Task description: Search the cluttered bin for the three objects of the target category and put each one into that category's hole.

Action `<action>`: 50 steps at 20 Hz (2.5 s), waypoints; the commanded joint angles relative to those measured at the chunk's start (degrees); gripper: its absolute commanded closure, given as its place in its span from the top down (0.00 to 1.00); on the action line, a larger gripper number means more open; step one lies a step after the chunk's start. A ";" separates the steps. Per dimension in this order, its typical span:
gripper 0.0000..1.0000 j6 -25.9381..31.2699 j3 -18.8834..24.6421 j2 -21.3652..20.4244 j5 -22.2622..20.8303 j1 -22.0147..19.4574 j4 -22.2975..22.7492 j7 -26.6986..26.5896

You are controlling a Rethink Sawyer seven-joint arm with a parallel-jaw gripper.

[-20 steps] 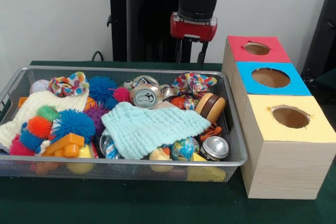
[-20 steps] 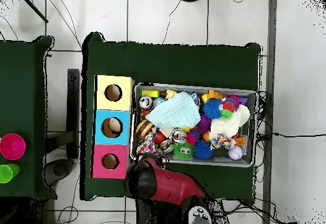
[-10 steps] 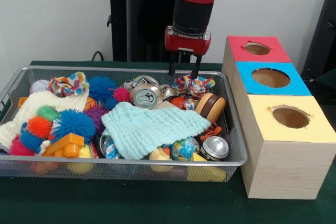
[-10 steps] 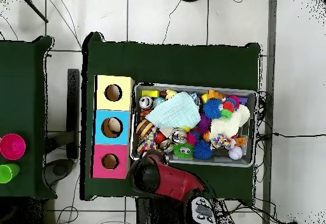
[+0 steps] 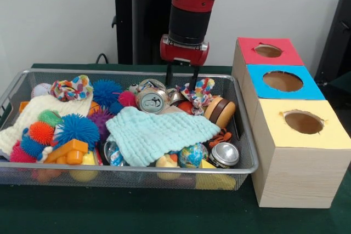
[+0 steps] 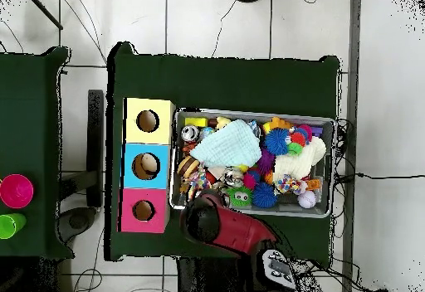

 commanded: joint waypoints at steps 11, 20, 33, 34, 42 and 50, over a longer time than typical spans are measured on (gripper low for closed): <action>1.00 -1.77 9.98 4.36 -6.29 -6.46 -11.31 4.15; 1.00 6.72 11.56 -1.37 -5.75 -6.41 -10.35 4.38; 1.00 12.46 11.42 -7.39 -5.92 -5.21 -9.39 4.41; 1.00 12.95 11.17 -7.68 -5.85 -5.08 -9.53 4.48; 1.00 13.28 11.29 -7.71 -7.26 -5.16 -12.09 2.49; 1.00 12.54 12.51 -6.70 -8.77 -6.56 -14.63 1.00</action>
